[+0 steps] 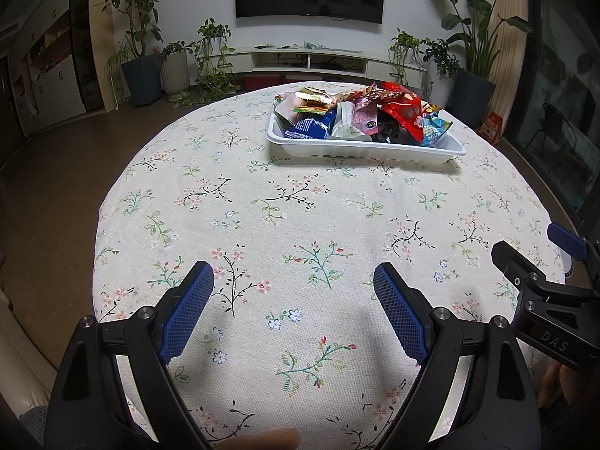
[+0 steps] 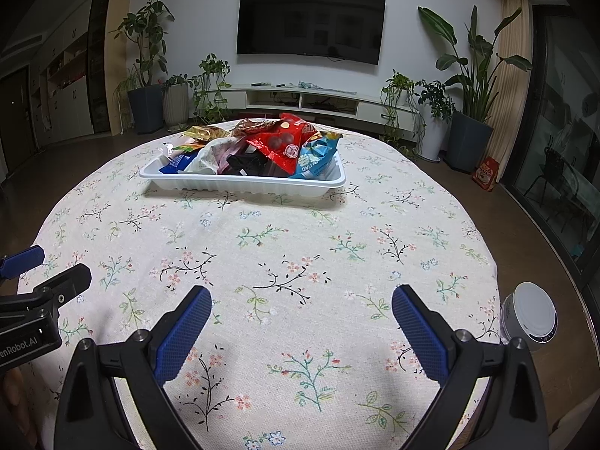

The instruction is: Organize snacks

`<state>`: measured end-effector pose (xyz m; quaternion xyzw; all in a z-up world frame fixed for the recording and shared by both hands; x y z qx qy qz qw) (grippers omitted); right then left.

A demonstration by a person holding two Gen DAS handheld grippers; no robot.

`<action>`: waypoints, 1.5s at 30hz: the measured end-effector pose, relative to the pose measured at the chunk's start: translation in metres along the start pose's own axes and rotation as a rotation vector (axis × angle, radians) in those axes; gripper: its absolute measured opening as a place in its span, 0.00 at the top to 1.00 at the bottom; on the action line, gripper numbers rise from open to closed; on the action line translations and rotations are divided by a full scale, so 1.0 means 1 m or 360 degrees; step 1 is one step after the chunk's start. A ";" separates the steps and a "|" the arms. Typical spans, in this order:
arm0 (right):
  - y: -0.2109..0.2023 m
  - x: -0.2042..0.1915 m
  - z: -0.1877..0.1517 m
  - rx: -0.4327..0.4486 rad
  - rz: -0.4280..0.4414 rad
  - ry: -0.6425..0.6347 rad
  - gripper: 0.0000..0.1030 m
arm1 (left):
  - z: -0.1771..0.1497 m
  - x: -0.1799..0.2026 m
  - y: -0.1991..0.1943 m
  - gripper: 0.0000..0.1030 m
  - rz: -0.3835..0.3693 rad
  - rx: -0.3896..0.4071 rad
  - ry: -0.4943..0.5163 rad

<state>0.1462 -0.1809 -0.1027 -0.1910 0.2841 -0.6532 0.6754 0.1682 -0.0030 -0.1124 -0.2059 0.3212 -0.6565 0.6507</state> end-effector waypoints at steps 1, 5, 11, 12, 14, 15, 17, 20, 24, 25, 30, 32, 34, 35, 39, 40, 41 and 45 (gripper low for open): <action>0.000 0.000 0.000 0.0000 0.0000 -0.0001 0.04 | 0.000 0.000 0.000 0.15 0.0000 -0.0001 0.0000; 0.000 0.003 -0.001 0.0000 0.0001 -0.0004 0.04 | 0.000 0.000 0.000 0.15 0.0001 0.0000 -0.0003; 0.000 0.002 -0.001 -0.0002 0.0001 -0.0008 0.04 | 0.000 -0.001 0.000 0.15 0.0001 0.0001 0.0002; 0.000 0.003 -0.001 -0.0003 0.0001 -0.0008 0.04 | 0.000 0.000 0.000 0.15 0.0003 0.0001 0.0001; 0.000 0.002 -0.001 -0.0005 0.0000 -0.0008 0.04 | 0.000 -0.001 0.000 0.15 0.0001 0.0002 -0.0001; 0.000 0.004 -0.002 -0.0006 0.0001 -0.0010 0.04 | 0.000 0.000 0.000 0.15 0.0001 0.0002 0.0001; 0.000 0.006 -0.002 -0.0010 0.0001 -0.0016 0.04 | 0.000 -0.001 0.000 0.15 0.0006 0.0002 0.0003; -0.001 0.006 -0.003 -0.0011 0.0002 -0.0022 0.04 | 0.000 -0.001 0.000 0.16 0.0001 0.0001 0.0000; -0.001 0.008 -0.003 -0.0013 0.0000 -0.0024 0.04 | 0.000 -0.001 0.000 0.15 0.0003 0.0001 0.0003; 0.000 0.005 -0.003 -0.0012 0.0001 -0.0023 0.04 | 0.000 -0.001 0.000 0.15 0.0002 0.0001 0.0004; 0.000 0.004 -0.003 -0.0013 0.0000 -0.0025 0.04 | 0.000 -0.001 0.000 0.15 -0.0001 0.0002 0.0000; -0.001 0.005 -0.003 -0.0016 -0.0001 -0.0027 0.04 | 0.000 -0.001 0.000 0.15 -0.0002 0.0002 0.0000; 0.000 0.006 -0.003 -0.0021 0.0000 -0.0034 0.04 | -0.001 -0.002 -0.001 0.14 -0.0015 0.0013 -0.0007; 0.001 0.008 -0.003 -0.0023 0.0000 -0.0037 0.04 | -0.001 -0.003 -0.002 0.13 -0.0024 0.0022 -0.0010; 0.001 0.016 -0.004 -0.0031 0.0002 -0.0044 0.04 | -0.001 -0.002 -0.003 0.13 -0.0025 0.0039 -0.0001; 0.002 0.013 -0.003 -0.0032 0.0003 -0.0046 0.04 | -0.001 -0.002 -0.004 0.13 -0.0017 0.0047 0.0004; 0.001 0.016 -0.004 -0.0034 0.0002 -0.0047 0.04 | -0.001 -0.001 -0.005 0.13 -0.0007 0.0057 0.0013; 0.001 0.021 -0.004 -0.0042 0.0004 -0.0054 0.04 | 0.001 0.000 -0.007 0.12 0.0003 0.0073 0.0026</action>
Point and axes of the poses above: each gripper's, at about its wrist camera, not at the fingertips, and y roughly the way its jaws point, x to its right, z to its top, the point moved 1 cm from there along y, roughly the way its jaws point, and after that the axes turned 15 degrees about y, right-handed, at the moved point
